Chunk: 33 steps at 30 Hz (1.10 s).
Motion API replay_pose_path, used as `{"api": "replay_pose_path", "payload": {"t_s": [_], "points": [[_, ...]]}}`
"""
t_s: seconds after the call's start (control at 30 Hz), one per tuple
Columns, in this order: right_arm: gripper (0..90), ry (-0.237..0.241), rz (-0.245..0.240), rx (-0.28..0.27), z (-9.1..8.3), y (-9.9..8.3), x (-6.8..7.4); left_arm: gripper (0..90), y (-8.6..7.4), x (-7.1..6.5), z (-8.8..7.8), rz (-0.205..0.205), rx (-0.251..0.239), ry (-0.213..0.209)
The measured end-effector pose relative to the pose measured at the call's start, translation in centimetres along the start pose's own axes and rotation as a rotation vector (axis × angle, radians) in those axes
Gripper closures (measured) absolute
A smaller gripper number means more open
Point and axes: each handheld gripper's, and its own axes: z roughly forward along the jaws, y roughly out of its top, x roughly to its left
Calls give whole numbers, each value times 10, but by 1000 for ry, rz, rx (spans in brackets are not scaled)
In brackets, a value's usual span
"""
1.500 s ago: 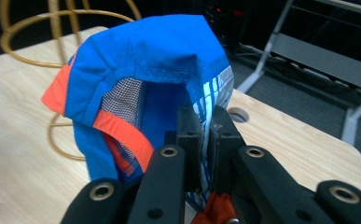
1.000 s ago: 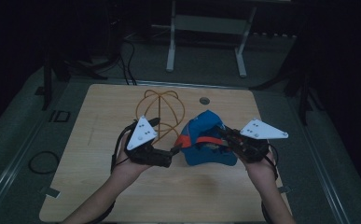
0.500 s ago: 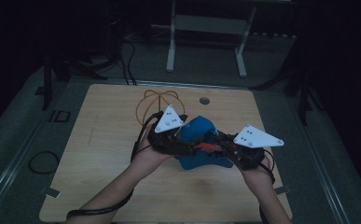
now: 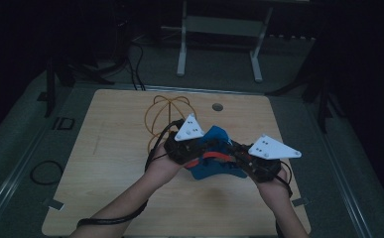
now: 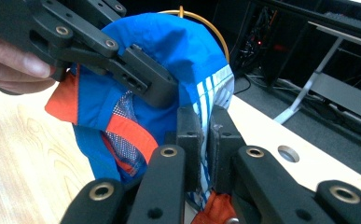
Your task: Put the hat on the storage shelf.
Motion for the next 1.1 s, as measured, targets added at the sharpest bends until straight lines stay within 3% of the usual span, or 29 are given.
{"api": "replay_pose_path", "payload": {"t_s": [0.13,0.3,0.4,0.57,0.63,0.73,0.83,0.9,1.03,1.1], "points": [[848,-4,15,-1,-1,-2,-1,893,3,-1,2,22,17,0],[825,-14,31,-15,-7,-5,-3,894,11,-6,3,85,22,18],[755,-9,48,-33,-14,-7,-3,894,14,-14,4,142,19,40],[673,27,89,-72,-35,-8,-2,893,13,-22,7,198,18,41],[588,33,93,-95,-46,-8,-2,893,11,-24,6,220,8,59],[508,27,88,-124,-63,-7,-4,893,8,-25,1,243,-21,70],[491,8,77,-132,-71,-7,-7,893,6,-25,-4,254,-47,67],[495,14,91,-139,-79,-8,-14,892,2,-23,-11,259,-90,53],[508,29,115,-139,-83,-10,-19,892,-3,-20,-20,276,-150,42],[509,43,114,-134,-81,-11,-18,892,-7,-17,-24,293,-191,13]]}}
